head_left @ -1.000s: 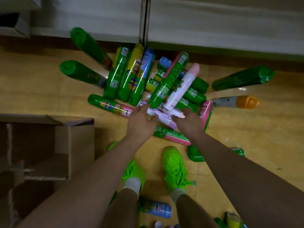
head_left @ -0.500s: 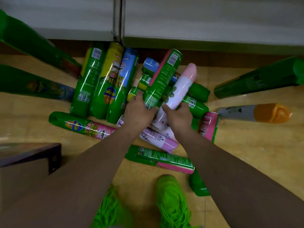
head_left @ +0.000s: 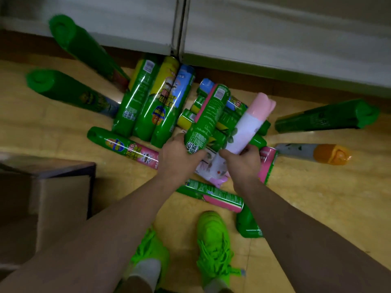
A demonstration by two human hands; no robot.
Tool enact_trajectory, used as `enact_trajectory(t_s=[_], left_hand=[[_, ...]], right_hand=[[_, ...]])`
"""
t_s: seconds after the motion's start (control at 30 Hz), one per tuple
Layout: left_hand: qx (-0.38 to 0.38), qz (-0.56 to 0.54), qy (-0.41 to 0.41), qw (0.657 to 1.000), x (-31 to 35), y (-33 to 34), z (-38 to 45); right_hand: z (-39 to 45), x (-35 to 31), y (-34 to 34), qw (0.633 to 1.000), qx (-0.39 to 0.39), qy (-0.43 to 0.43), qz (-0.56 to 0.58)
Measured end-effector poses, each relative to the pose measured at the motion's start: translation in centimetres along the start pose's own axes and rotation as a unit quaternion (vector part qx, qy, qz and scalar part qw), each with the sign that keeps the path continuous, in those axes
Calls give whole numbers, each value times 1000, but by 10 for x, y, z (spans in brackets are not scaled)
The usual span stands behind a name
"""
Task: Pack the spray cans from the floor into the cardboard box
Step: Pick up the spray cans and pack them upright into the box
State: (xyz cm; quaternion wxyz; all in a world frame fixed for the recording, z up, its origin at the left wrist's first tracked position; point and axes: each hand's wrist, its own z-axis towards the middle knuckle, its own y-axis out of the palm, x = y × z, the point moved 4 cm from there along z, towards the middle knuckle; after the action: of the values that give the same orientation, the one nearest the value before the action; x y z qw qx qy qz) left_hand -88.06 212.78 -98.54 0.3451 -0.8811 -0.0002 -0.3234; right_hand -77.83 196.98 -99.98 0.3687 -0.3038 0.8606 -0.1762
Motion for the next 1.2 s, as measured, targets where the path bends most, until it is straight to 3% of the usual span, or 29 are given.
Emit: enact_trajectory(t_s=[0.17, 0.4, 0.7, 0.83, 1.03, 1.2], left_hand=[[-1, -36, -74, 997, -9, -51, -67], [33, -56, -181, 981, -44, -135, -153], [114, -140, -345, 921, -108, -259, -256], [86, -98, -368, 921, -142, -296, -280], [60, -137, -434, 889, -190, -334, -293], [7, -125, -429, 895, -229, -361, -274]], right_hand=[[-59, -31, -6, 996, -38, -60, -48], [-158, -88, 18, 964, -155, -189, -105], [-291, -144, 99, 919, -254, -261, -152], [-338, -157, 142, 884, -300, -309, -180], [-381, -159, 193, 855, -300, -343, -248], [-408, -164, 233, 832, -323, -353, -279]])
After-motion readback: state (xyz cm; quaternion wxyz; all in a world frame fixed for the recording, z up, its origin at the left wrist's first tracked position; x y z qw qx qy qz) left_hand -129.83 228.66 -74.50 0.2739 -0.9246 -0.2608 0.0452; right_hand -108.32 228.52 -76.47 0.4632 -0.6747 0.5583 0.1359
